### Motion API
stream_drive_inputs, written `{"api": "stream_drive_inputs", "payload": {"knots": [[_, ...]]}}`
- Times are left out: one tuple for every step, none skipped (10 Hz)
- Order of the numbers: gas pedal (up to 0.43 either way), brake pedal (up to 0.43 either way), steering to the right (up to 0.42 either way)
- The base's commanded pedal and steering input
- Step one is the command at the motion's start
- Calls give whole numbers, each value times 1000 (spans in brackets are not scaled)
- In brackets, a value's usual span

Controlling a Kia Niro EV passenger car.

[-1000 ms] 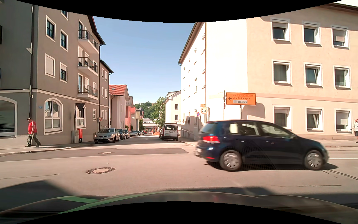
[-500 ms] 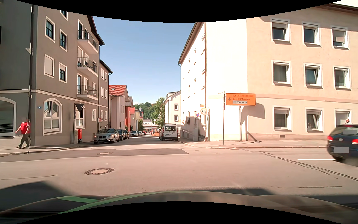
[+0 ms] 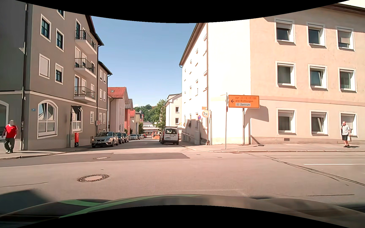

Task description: Follow the waypoints while adhering to traffic rules and regulations

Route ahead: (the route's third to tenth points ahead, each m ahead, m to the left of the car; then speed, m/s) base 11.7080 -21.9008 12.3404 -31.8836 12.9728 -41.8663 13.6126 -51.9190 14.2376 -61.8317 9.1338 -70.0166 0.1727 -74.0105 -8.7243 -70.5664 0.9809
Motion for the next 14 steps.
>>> {"api": "stream_drive_inputs", "payload": {"knots": [[118, 0, 337], [118, 0, 382], [118, 0, 444], [118, 0, 496], [118, 0, 542], [138, 0, 584], [138, 0, 653], [138, 0, 706], [138, 0, 723], [138, 0, 740], [138, 0, 758], [138, 0, 777], [138, 0, 791], [138, 0, 806]]}}
